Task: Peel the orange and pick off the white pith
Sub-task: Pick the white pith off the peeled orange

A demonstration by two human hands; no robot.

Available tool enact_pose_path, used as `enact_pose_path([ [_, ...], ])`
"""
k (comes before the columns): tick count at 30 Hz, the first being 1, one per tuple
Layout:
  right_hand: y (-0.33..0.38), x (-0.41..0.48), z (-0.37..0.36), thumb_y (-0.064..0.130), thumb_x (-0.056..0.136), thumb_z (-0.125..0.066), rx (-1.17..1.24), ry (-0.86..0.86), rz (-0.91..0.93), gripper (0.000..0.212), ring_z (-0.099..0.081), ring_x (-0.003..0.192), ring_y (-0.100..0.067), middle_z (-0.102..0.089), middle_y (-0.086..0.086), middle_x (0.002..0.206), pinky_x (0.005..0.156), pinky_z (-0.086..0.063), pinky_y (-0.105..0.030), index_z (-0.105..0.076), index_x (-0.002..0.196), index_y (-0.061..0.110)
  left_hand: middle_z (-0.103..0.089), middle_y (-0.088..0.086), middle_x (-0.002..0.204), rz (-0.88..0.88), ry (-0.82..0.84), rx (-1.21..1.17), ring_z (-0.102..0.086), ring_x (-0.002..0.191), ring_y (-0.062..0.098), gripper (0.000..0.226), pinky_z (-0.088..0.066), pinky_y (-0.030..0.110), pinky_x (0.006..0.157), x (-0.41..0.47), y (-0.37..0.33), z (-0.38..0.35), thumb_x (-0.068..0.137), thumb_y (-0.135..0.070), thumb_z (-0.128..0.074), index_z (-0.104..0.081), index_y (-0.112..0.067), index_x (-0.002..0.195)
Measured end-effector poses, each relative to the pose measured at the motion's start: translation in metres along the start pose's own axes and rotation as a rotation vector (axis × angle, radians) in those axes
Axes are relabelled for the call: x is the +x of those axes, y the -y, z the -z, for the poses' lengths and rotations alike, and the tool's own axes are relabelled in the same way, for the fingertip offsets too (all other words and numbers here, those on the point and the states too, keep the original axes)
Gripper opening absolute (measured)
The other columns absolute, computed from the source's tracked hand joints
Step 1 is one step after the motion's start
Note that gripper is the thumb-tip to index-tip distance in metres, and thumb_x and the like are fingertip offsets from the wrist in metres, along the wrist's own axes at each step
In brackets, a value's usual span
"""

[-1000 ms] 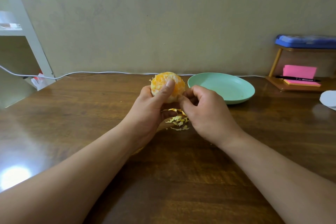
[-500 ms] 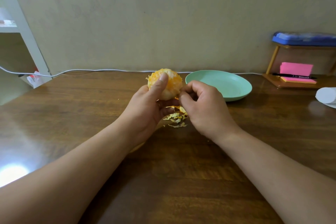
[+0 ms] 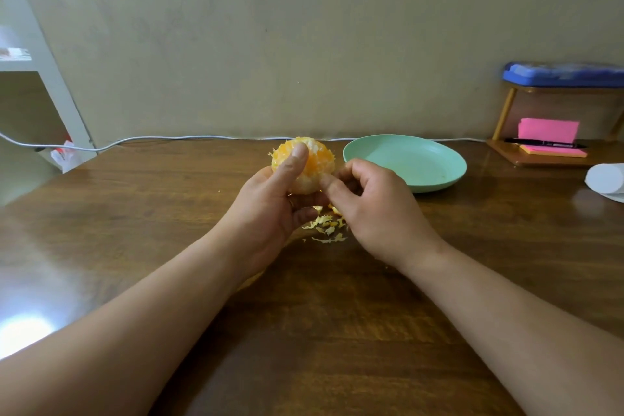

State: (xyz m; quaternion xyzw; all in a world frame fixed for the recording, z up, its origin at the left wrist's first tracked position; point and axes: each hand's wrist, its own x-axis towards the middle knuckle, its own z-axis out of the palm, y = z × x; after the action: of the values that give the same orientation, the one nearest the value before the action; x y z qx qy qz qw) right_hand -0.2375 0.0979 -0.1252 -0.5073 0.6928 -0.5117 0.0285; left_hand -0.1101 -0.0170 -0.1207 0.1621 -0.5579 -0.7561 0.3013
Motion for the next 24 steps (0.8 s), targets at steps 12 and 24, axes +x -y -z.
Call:
enact_pose_path([
  [12, -0.0013, 0.0015, 0.0049, 0.017, 0.099, -0.07, 0.077, -0.067, 0.09, 0.02, -0.057, 0.06, -0.003, -0.063, 0.017, 0.063, 0.055, -0.041, -0.015, -0.067, 0.08, 0.017, -0.071, 0.01, 0.102, 0.066, 0.075, -0.107, -0.064, 0.075, 0.016, 0.054, -0.054, 0.021, 0.059, -0.0013, -0.0046, -0.0005, 0.1, -0.057, -0.057, -0.067, -0.011, 0.126],
  [24, -0.0092, 0.0071, 0.0088, 0.022, 0.099, -0.069, 0.001, -0.12, 0.05, 0.016, -0.061, 0.067, -0.009, -0.066, 0.006, 0.07, 0.056, -0.048, -0.024, -0.07, 0.083, 0.019, -0.074, 0.013, 0.107, 0.135, 0.098, -0.157, -0.059, 0.069, 0.016, 0.066, -0.053, 0.021, 0.055, -0.0013, -0.0078, 0.0039, 0.104, -0.065, -0.047, -0.066, -0.007, 0.129],
])
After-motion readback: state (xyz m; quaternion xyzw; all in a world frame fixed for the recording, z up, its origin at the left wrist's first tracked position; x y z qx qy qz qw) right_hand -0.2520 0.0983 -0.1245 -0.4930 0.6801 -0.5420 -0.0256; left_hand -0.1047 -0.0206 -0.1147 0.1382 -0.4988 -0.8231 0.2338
